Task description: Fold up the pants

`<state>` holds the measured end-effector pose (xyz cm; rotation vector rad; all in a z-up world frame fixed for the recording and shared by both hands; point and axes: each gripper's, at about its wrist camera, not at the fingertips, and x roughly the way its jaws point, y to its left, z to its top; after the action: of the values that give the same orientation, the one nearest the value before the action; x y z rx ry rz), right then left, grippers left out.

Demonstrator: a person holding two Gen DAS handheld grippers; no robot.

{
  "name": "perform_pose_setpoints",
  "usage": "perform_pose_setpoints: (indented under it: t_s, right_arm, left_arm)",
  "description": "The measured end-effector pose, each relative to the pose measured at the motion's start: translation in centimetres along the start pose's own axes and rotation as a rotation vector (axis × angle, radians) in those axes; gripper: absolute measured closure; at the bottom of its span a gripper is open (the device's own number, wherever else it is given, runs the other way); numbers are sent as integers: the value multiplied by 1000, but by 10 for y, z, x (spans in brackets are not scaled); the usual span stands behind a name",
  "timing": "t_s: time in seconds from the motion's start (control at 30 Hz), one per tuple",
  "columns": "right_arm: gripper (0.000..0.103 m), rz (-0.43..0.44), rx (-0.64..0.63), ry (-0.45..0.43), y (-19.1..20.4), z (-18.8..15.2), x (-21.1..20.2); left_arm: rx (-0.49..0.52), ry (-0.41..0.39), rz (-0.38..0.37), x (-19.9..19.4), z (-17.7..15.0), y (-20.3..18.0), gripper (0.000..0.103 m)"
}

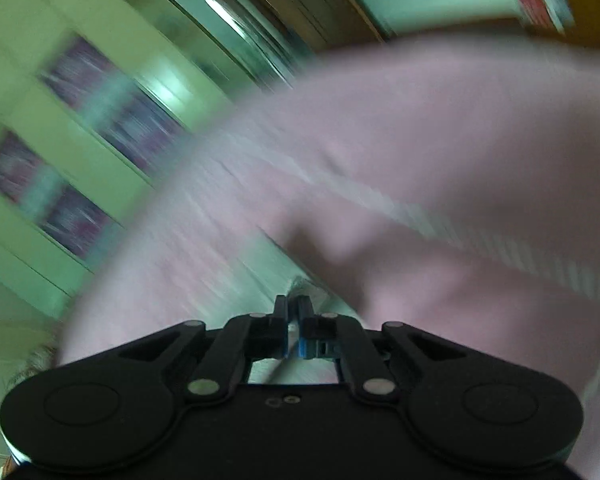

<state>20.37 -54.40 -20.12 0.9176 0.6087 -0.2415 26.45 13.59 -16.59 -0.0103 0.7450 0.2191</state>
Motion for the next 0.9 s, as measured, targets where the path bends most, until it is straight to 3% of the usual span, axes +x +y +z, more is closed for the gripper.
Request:
perform_pose_setpoints:
  t_s: [0.07, 0.2, 0.3, 0.4, 0.5, 0.53, 0.57, 0.63, 0.7, 0.77, 0.87, 0.9]
  right_arm:
    - [86, -4, 20, -73, -9, -3, -17]
    - [86, 83, 78, -39, -18, -4, -22]
    - [85, 91, 75, 31, -14, -7, -4]
    - [76, 121, 95, 52, -8, -9, 14]
    - [83, 126, 121, 44, -7, -7, 14]
    - [96, 121, 110, 46, -5, -8, 11]
    - [97, 134, 95, 29, -4, -7, 5]
    - [98, 109, 26, 10, -2, -9, 0]
    - [98, 76, 28, 27, -4, -13, 2]
    - [96, 91, 47, 25, -4, -14, -1]
    - [81, 91, 43, 12, 0, -13, -7]
    - [81, 94, 35, -2, 1, -14, -11]
  left_arm:
    - [-2, -5, 14, -4, 3, 2, 0]
    - [-77, -72, 109, -10, 6, 16, 0]
    - [-143, 78, 63, 14, 1, 29, 0]
    - [-204, 92, 22, 18, 1, 40, 0]
    - [-165, 29, 38, 6, 5, 34, 0]
    - [-136, 37, 53, 8, 2, 32, 0]
    - [-146, 70, 50, 14, -2, 33, 0]
    - [-190, 83, 45, 18, 0, 36, 0]
    - [-165, 90, 78, 17, 7, 30, 0]
    - [-182, 39, 55, 4, 16, 21, 0]
    - [-196, -12, 20, -13, 29, -6, 0]
    - [-183, -23, -3, -17, 32, -17, 0]
